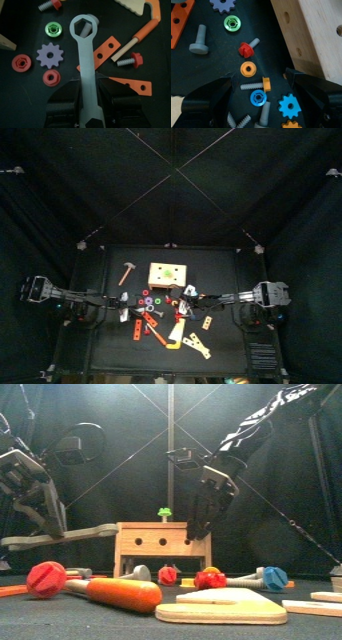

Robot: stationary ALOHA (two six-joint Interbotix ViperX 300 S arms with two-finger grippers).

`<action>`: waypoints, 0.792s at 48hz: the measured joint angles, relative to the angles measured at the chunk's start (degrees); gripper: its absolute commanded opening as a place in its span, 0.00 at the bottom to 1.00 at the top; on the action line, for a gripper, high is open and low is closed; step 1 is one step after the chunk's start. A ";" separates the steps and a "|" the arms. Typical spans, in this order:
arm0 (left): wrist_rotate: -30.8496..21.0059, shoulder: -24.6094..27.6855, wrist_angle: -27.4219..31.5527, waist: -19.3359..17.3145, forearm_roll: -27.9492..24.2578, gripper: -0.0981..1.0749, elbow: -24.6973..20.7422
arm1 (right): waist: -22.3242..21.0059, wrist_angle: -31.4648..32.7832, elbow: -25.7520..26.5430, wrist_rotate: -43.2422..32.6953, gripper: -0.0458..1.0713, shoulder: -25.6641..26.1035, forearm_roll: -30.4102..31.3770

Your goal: Hand over wrench to right hand

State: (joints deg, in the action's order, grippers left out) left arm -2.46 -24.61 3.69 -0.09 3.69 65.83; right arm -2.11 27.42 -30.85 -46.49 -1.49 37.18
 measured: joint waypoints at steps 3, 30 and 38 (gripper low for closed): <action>0.09 -0.35 -1.05 0.00 -0.18 0.54 0.00 | 0.26 -0.53 0.00 0.00 0.97 0.18 0.18; 0.18 3.34 -19.95 -1.32 -6.50 0.54 -1.23 | 1.23 -19.25 0.00 -0.35 0.97 4.22 3.87; 0.44 6.77 -19.95 -3.08 -10.37 0.54 -2.64 | -0.09 -24.70 -1.32 -0.44 0.97 6.50 -6.24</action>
State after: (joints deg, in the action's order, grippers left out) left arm -2.02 -17.84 -16.26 -3.16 -6.68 63.19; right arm -2.20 2.72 -32.17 -46.93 5.01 30.94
